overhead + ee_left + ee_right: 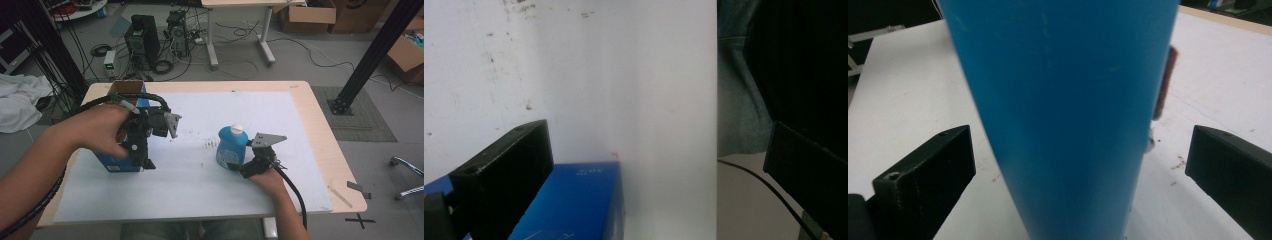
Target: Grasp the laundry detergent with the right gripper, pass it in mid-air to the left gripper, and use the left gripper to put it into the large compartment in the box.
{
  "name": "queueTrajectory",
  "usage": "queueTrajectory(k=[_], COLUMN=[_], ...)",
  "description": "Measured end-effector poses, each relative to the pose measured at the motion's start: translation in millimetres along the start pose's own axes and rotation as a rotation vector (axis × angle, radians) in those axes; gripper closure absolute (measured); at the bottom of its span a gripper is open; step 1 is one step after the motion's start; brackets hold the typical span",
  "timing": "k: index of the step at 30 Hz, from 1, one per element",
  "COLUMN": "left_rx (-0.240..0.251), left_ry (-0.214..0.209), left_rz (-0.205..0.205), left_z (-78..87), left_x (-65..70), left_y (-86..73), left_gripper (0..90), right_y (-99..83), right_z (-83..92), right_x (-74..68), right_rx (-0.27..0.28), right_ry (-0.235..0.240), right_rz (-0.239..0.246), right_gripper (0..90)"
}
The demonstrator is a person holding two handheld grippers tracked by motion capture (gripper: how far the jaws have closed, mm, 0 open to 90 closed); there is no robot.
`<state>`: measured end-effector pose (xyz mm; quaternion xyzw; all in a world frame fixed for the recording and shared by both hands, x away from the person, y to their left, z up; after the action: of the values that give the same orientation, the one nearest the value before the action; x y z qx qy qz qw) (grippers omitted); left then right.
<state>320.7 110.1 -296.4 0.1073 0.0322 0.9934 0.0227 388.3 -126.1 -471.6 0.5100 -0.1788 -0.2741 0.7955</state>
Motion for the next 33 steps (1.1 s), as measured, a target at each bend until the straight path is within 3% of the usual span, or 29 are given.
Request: queueTrajectory(k=[14,26,33], left_rx=[-0.003,0.0,-0.001], left_ry=[0.002,0.004,0.004], left_rz=[-0.001,0.006,0.005], left_z=[-1.1,-1.7,-2.2], left_x=[-1.7,-2.0,-2.0], left_y=[1.6,-0.8,1.2], left_gripper=[0.1,0.1,0.1], right_y=[4.1,8.1,7.1], right_z=[-10.6,-10.9,-9.4], right_x=[-2.4,-8.6,-5.7], right_rx=[0.056,0.088,0.086], right_ry=[-0.061,-0.084,-0.109], right_rz=[0.005,0.035,0.024], right_gripper=[0.7,14.0,19.4])
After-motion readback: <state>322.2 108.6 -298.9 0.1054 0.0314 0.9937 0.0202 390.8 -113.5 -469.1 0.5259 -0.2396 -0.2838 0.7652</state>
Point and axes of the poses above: each handheld gripper's, and its own axes: z roughly backward along the jaws, y roughly out of its top, x roughly to its right, the point moved 8 cm from there along -z, roughly forward along the jaws, and after that the axes turned 13 degrees about -y, right-handed, at the moved point
